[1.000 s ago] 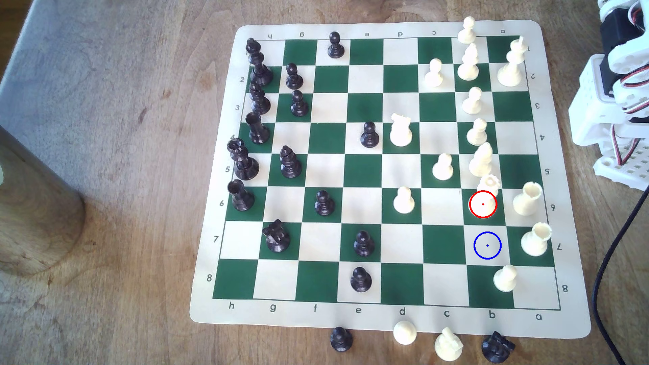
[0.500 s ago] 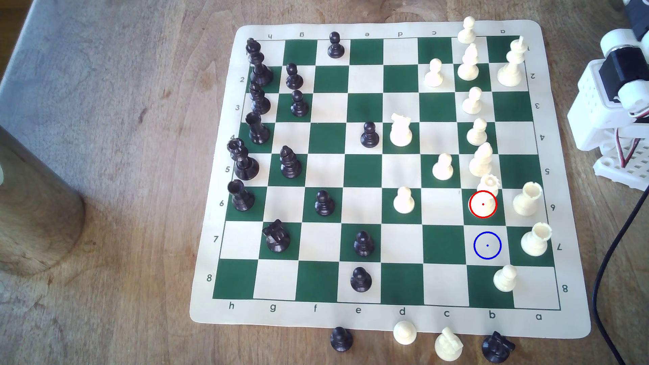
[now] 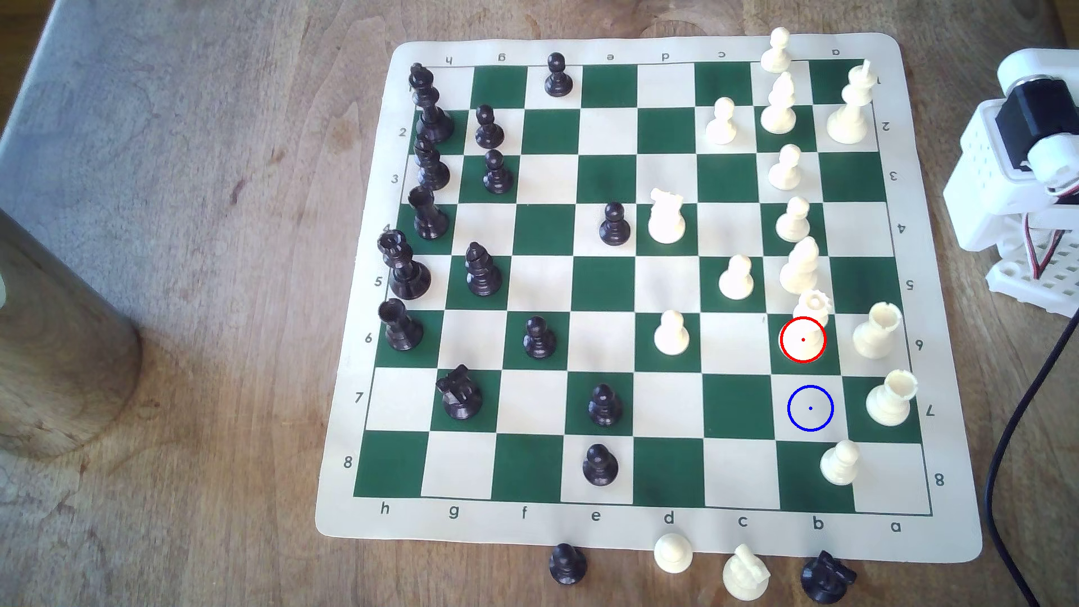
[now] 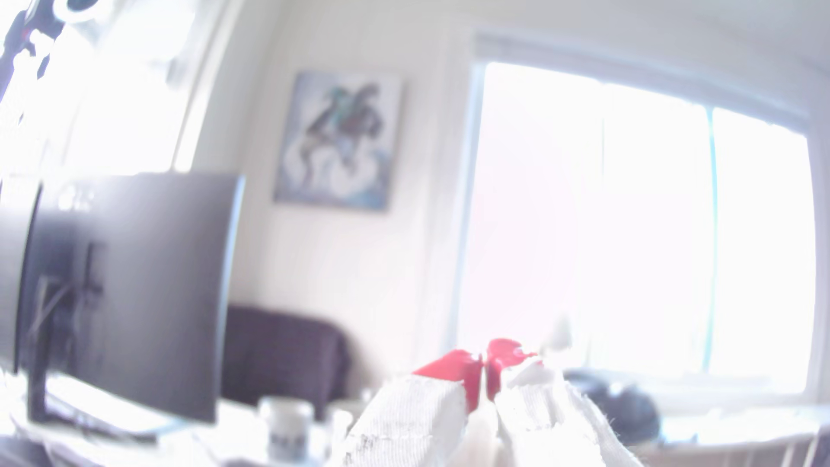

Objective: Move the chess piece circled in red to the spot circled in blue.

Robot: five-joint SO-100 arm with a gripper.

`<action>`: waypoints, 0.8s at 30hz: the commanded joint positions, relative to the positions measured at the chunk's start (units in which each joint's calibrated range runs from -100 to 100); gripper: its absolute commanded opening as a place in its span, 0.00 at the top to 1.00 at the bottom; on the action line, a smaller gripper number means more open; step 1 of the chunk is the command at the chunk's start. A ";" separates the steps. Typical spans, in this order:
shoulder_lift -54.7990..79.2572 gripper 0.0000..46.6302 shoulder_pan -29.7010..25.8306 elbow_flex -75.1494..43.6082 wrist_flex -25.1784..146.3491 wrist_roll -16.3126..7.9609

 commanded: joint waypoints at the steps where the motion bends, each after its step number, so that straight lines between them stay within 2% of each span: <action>1: 0.39 1.00 -1.98 -14.26 28.72 -3.76; 2: 0.39 1.00 -2.60 -16.61 33.31 -5.42; 6: 0.39 1.00 -7.84 -20.97 49.36 -8.94; 8: 0.90 1.00 -8.23 -20.97 54.93 -11.38; 12: 3.45 1.00 -6.83 -20.97 57.80 -13.92; 16: 9.90 1.00 -9.09 -24.59 62.38 -18.75; 17: 12.96 1.00 -10.42 -26.13 64.59 -21.00; 22: 25.01 1.00 -12.85 -31.30 71.72 -27.59; 24: 28.24 1.00 -13.24 -32.21 73.19 -28.38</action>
